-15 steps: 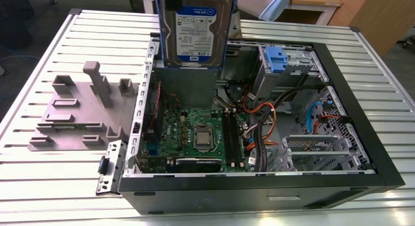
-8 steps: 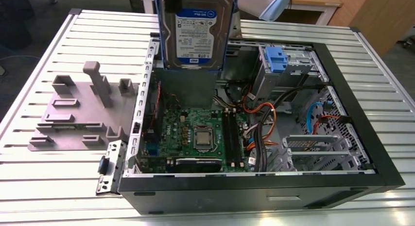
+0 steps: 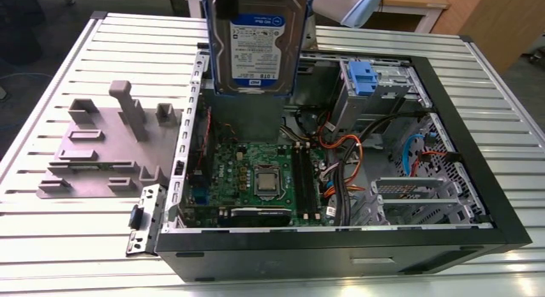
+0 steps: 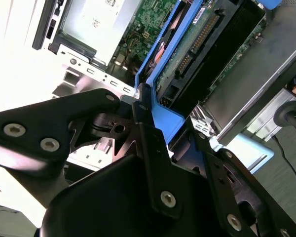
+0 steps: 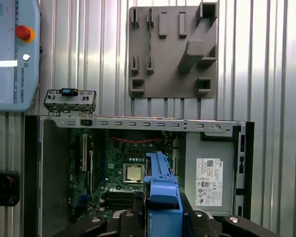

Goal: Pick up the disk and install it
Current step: 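Insert the disk into the insertion slot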

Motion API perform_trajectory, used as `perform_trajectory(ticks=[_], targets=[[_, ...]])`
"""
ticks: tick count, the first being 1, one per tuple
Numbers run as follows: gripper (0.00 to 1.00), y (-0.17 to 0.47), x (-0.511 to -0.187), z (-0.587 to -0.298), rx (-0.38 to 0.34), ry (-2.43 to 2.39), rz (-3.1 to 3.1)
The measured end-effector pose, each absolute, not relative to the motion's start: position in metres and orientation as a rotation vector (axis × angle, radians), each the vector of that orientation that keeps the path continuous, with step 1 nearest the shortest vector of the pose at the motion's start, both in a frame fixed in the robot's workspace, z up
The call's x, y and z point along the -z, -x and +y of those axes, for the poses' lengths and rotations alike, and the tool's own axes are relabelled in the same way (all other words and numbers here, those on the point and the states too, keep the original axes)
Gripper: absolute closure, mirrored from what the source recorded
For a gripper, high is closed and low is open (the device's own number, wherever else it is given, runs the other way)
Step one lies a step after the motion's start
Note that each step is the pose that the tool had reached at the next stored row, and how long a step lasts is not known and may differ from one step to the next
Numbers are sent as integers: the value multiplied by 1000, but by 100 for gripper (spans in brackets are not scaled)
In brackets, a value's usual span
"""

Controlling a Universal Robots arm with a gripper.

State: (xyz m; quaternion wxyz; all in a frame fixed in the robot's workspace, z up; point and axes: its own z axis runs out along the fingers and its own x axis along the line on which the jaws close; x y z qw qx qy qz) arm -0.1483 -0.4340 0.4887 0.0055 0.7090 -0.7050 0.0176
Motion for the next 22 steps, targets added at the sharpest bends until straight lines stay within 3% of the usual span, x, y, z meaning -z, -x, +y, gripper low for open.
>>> perform_trajectory(ticks=[22], targets=[[64, 130, -487, -445, -55, -2220, -2207]])
